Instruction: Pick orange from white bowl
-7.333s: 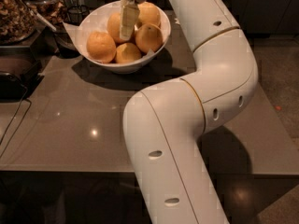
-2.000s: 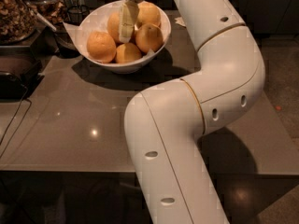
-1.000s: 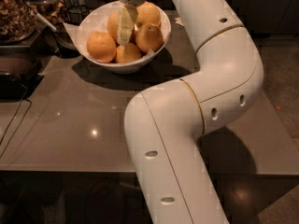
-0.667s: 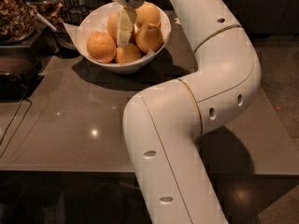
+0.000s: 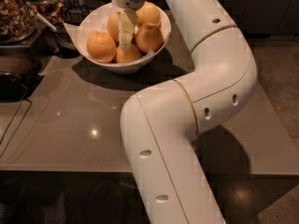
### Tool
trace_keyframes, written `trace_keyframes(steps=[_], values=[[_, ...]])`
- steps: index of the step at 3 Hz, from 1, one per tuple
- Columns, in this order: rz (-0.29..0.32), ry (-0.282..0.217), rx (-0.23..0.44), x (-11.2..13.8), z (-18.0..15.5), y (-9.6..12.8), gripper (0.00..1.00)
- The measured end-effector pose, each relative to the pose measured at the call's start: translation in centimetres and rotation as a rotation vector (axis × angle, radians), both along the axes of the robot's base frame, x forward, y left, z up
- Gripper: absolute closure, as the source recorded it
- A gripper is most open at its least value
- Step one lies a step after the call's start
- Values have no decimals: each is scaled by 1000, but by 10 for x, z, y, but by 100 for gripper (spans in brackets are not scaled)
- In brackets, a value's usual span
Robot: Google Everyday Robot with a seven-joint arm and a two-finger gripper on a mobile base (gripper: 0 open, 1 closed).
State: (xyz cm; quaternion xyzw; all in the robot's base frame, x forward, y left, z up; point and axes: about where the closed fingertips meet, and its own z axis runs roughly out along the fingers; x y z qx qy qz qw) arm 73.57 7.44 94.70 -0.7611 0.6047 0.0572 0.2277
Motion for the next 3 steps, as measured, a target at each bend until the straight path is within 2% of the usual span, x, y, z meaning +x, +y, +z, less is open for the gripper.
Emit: trace_keyframes(steps=[3], values=[[18,-51,-147,9,-7,-14,0]])
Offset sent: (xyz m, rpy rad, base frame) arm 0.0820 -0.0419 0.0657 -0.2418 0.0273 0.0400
